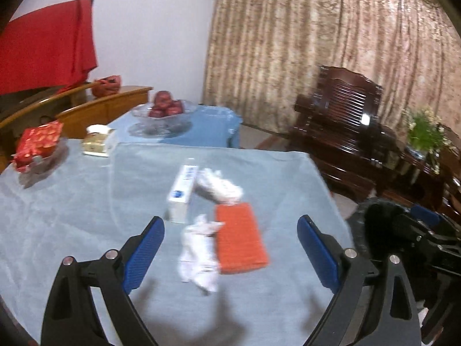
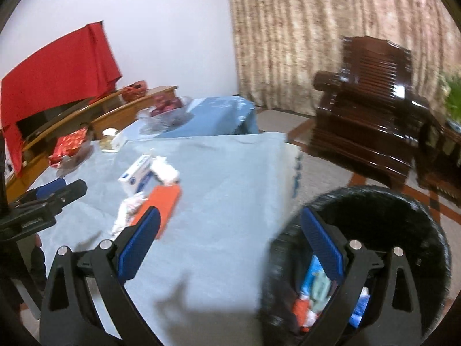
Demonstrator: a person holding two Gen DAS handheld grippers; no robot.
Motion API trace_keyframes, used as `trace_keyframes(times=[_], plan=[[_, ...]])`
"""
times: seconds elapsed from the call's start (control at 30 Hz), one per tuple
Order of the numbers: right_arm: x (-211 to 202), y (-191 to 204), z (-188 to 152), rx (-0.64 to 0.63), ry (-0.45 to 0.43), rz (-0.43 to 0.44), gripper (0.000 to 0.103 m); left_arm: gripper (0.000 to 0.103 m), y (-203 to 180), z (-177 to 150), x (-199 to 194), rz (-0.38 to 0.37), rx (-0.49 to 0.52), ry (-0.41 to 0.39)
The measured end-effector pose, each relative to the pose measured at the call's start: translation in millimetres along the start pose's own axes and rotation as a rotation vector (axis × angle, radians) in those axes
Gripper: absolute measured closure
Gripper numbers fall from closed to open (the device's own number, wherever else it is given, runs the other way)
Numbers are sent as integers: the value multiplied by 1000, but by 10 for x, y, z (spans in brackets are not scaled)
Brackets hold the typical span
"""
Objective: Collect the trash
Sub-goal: 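Return both grippers to the table above the tissues and foam net, then grasp the orange foam net with the right gripper while the left gripper grasps the white tissue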
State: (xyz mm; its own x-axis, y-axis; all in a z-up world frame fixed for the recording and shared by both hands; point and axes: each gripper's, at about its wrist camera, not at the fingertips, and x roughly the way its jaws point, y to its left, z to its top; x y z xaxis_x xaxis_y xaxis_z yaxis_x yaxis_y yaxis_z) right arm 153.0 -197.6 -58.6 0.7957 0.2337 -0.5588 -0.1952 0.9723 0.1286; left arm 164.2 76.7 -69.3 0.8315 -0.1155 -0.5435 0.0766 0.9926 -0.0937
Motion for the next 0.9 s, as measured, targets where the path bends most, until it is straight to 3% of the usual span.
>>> trace_keyframes(times=[0.4, 0.9], plan=[[854, 750, -121, -54, 89, 56, 8, 11, 681, -273, 259, 101, -8, 54], [1612, 1139, -344, -92, 219, 43, 30, 12, 1033, -370, 517, 125, -47, 92]])
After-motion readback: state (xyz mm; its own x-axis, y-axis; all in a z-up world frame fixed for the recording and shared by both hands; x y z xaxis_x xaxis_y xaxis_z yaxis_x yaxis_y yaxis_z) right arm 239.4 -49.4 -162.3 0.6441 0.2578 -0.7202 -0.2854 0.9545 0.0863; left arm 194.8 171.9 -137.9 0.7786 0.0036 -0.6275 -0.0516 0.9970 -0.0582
